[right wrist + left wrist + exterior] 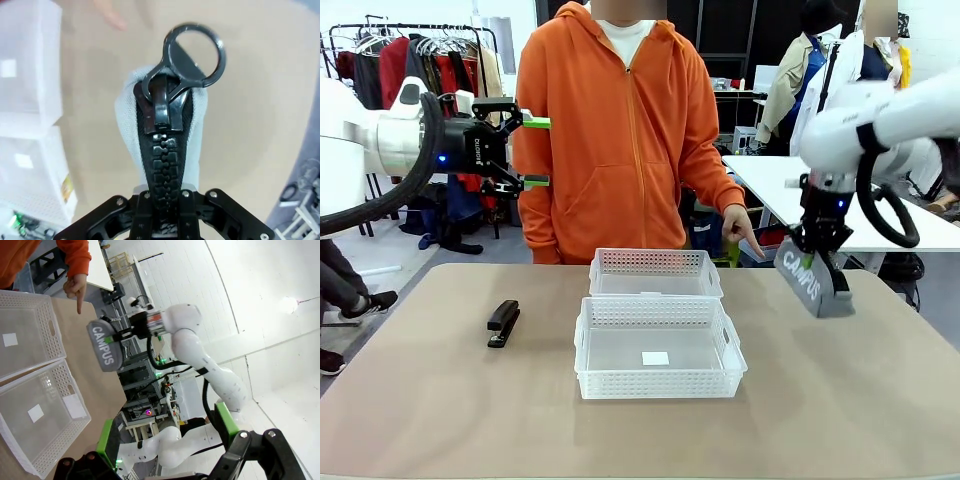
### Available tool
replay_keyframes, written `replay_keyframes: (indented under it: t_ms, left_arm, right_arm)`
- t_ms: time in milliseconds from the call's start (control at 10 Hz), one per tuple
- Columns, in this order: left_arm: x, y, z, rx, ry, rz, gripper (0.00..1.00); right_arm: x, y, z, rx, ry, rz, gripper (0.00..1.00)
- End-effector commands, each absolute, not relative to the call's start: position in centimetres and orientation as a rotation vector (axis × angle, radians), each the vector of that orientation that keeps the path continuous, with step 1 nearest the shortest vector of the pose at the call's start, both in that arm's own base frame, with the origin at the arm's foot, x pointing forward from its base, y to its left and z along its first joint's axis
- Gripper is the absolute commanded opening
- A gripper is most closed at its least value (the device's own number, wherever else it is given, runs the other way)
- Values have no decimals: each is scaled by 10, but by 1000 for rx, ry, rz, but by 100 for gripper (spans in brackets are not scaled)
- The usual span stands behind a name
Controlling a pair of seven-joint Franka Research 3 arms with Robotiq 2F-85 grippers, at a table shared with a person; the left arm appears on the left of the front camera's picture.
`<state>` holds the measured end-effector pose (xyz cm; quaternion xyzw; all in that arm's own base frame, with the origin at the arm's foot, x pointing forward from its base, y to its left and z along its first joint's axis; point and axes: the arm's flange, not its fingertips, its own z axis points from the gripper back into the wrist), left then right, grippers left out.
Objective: Distribute items into two baskets.
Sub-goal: Pick up the Pencil pouch that the person points to.
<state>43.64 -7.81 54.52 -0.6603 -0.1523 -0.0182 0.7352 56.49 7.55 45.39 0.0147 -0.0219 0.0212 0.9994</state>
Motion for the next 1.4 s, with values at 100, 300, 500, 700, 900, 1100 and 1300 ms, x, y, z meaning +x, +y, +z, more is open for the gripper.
replay_keyframes:
  t_ms: [100, 300, 500, 700, 900, 1100, 1300]
  left_arm:
    - [436, -78, 547, -1457, -336, -45, 100]
    - [436, -78, 547, -1457, -336, -45, 100]
    - [436, -78, 547, -1457, -336, -45, 100]
    - [436, -78, 547, -1457, -336, -45, 100]
    - [436, -78, 547, -1457, -336, -45, 100]
    - [436, -78, 547, -1457, -336, -45, 100]
    - [436, -78, 547, -1457, -336, -45, 100]
  right_arm:
    - [550, 84, 521, 77, -112, 55, 0]
    - [542, 92, 564, 104, -154, 57, 0]
    - [537, 92, 597, 143, -169, 78, 0]
    - [530, 94, 625, 171, -182, 107, 0]
    - [523, 94, 647, 186, -218, 113, 0]
    - [517, 91, 660, 195, -247, 112, 0]
    - [511, 91, 671, 208, -278, 115, 0]
